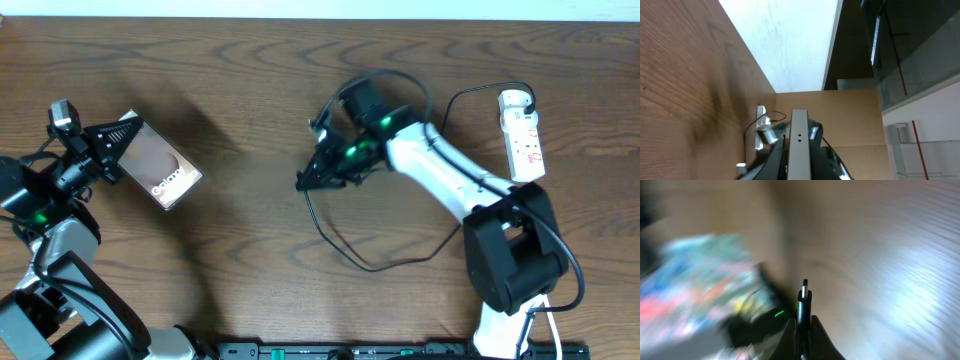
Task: Plug charger to phone and switch on socket
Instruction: 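Grasp the cable's plug end with the right gripper and lift it, then bring the plug to the bottom edge of the phone held by left gripper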
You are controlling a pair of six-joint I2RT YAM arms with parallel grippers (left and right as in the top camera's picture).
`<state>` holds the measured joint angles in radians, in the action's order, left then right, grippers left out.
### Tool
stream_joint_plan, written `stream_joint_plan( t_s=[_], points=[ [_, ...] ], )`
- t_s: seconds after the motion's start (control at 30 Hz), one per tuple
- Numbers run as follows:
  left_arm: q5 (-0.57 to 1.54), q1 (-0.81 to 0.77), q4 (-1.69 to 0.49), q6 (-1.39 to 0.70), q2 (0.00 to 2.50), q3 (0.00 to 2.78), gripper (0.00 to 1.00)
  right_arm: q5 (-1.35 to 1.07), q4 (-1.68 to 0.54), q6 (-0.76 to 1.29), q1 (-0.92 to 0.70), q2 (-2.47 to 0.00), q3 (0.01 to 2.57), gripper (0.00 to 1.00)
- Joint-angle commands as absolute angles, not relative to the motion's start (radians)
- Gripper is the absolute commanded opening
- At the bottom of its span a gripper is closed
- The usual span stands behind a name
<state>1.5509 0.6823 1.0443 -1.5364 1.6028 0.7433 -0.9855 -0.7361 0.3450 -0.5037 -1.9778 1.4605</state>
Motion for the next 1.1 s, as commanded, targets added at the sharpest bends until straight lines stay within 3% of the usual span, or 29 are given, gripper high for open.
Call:
stream_joint_plan(
  t_s=[0.0,0.3,1.07],
  points=[
    [1.571,0.639,1.05,-1.512,1.587,0.763,0.07,-1.472,-0.754,-0.09,-0.454,-1.977,1.478,0.01],
    [1.538,0.466,1.05,-1.383,1.587,0.763,0.07,-1.457,-0.871,-0.41,-0.461,-1.977,1.477,0.02],
    [1.345,0.327,1.05,-1.361,1.588,0.763,0.07,-1.417,-0.871,-0.42,-0.591,-1.977,1.477,0.02]
  ],
)
